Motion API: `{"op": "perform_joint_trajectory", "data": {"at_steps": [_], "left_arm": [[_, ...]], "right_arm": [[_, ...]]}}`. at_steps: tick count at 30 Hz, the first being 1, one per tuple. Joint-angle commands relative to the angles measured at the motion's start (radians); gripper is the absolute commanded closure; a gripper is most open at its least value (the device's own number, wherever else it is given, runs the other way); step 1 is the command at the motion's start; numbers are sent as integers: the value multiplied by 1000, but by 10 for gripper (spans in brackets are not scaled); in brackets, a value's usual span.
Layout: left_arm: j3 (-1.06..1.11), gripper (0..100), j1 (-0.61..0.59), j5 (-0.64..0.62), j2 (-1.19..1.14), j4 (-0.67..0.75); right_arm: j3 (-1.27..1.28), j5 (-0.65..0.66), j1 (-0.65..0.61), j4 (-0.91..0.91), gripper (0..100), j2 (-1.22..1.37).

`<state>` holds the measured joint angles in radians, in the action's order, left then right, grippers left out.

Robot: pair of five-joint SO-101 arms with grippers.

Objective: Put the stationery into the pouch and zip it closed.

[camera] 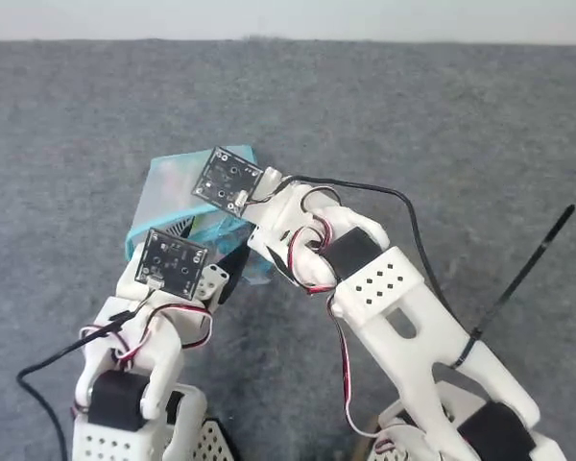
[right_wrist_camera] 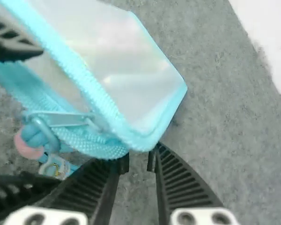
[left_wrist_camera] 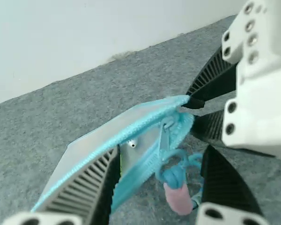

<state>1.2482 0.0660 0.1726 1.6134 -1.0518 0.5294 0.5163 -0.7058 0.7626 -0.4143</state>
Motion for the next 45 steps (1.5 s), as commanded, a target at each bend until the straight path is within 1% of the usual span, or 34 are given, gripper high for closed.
{"op": "perform_joint_trajectory", "data": {"at_steps": [1, 4, 9, 14, 17, 20, 25, 28, 35, 38, 43, 45], "left_arm": [[-58, 739, -11, -23, -2, 3], [-58, 739, -11, -23, -2, 2], [-58, 739, -11, -23, -2, 2], [-58, 739, -11, -23, -3, 2], [-58, 739, -11, -23, -3, 3], [-59, 739, -11, -23, -18, 6], [-122, 739, -11, -23, -167, 11], [-142, 739, -34, -23, -247, 41], [-143, 740, -46, -25, -222, 55], [-143, 766, -80, -51, -221, 57], [-145, 769, -91, -51, -215, 57], [-147, 769, -94, -51, -213, 57]], "right_arm": [[-3, 38, -8, -35, 908, -48], [2, 98, -16, -13, 910, -48], [38, 146, -8, -7, 908, -50], [48, 152, -7, 1, 902, -50], [101, 149, 16, -19, 835, -87], [164, 149, -1, -76, 781, -148], [212, 157, -4, -148, 785, -148], [213, 157, -2, -162, 785, -139], [213, 158, -27, -174, 786, -151], [215, 158, -51, -168, 786, -147], [244, 152, -44, -166, 786, -147], [270, 144, -2, -166, 786, -140]]}}
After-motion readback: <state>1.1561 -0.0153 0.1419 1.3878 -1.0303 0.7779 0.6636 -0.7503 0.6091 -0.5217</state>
